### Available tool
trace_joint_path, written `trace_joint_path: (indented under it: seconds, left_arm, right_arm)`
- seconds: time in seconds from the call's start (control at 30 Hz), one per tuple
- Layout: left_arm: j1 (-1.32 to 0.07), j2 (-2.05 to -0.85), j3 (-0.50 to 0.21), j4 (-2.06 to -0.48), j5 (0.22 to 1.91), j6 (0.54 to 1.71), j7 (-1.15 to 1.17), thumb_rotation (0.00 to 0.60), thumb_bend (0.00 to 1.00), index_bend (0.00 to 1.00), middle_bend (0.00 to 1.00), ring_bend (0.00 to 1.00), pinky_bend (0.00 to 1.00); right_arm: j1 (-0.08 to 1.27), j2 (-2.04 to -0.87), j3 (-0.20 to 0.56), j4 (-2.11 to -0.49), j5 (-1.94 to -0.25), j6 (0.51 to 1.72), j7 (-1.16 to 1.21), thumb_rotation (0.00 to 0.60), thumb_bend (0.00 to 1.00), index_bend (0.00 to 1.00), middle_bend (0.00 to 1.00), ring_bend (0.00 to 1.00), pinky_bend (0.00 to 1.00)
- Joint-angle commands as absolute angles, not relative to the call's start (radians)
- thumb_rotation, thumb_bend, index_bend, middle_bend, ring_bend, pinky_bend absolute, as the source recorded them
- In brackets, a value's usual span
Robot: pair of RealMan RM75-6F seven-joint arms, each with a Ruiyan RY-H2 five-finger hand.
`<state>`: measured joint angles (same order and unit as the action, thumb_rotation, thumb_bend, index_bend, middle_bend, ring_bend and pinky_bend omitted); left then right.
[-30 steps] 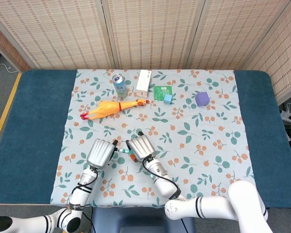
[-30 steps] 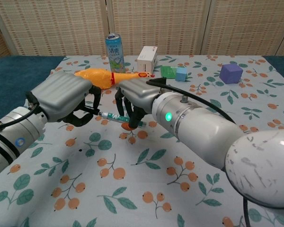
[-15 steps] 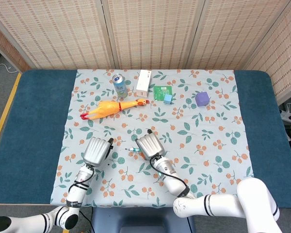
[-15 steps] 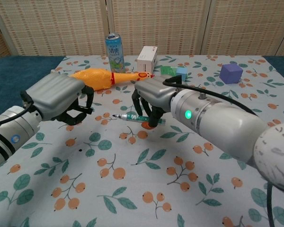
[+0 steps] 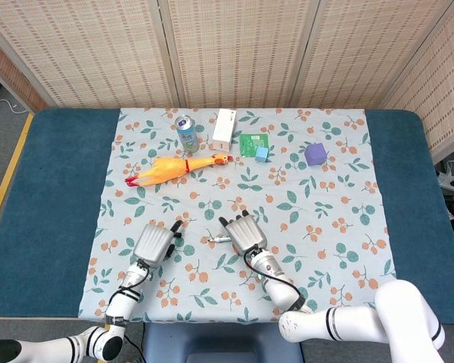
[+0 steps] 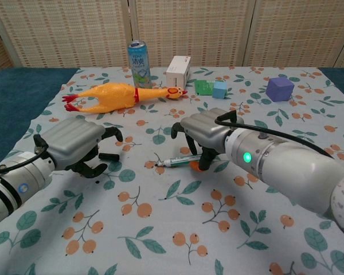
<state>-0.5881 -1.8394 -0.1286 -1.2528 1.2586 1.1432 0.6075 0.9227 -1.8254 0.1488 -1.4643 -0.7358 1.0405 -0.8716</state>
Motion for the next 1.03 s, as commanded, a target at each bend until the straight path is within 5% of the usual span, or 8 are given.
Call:
trace_joint_path:
  seconds: [0.03,0.23,0.37,0.43,0.53,0.7,0.83,1.03]
  left_arm:
    - [-0.586,-1.822,-0.13,-1.28,1.261,1.151,0.614,0.6,0.33,0.08,0.81,0.88,1.0]
    - [-0.545,-1.694,-0.109,-1.451,1.316,1.224,0.597,0.6,0.33,0.07,0.68,0.81,0.96]
    - [-0.464,-1.526,-0.039,-1.601,1.399,1.301,0.452,0.6,0.33,0.04,0.33,0.41,0.83]
    - [-0.416,-1.447,0.015,-1.634,1.453,1.345,0.347,0.6,0.33,0.01,0.15,0.17,0.63]
    - [-0.328,-1.35,0.122,-1.574,1.562,1.434,0.153,0.6,0.33,0.0,0.03,0.01,0.32]
    - [-0.206,-1.318,0.149,-1.397,1.566,1.574,0.052,0.6,0.34,0.0,0.0,0.0,0.09]
    - [-0.185,-1.282,0.136,-1.345,1.564,1.589,-0.029,0.6,0.35,0.0,0.0,0.0,0.05]
    - [-0.161,-1.267,0.118,-1.348,1.586,1.62,-0.001,0.6,0.35,0.0,0.0,0.0,0.04]
  right_arm:
    - [0.927,-1.803,0.159,-1.502,-0.703,1.042,-0.893,0.6,0.26,0.0,0.23,0.21,0.23]
    - [0.88,-1.669,0.133,-1.684,-0.744,1.103,-0.872,0.6,0.21,0.0,0.14,0.12,0.17]
    - [0.762,-1.479,0.029,-1.904,-0.876,1.231,-0.818,0.6,0.19,0.0,0.04,0.01,0.05]
    - [0.679,-1.396,-0.053,-1.958,-1.001,1.315,-0.759,0.6,0.18,0.0,0.01,0.0,0.01]
    - [0.506,-1.285,-0.212,-1.925,-1.236,1.482,-0.602,0.6,0.18,0.0,0.0,0.0,0.0]
    - [0.303,-1.201,-0.319,-1.746,-1.42,1.706,-0.426,0.6,0.18,0.0,0.0,0.0,0.0]
    - [0.186,-1.169,-0.324,-1.629,-1.484,1.839,-0.331,0.6,0.17,0.0,0.0,0.0,0.0]
    - [0.148,-1.082,-0.269,-1.688,-1.473,1.841,-0.261,0.6,0.15,0.0,0.0,0.0,0.0]
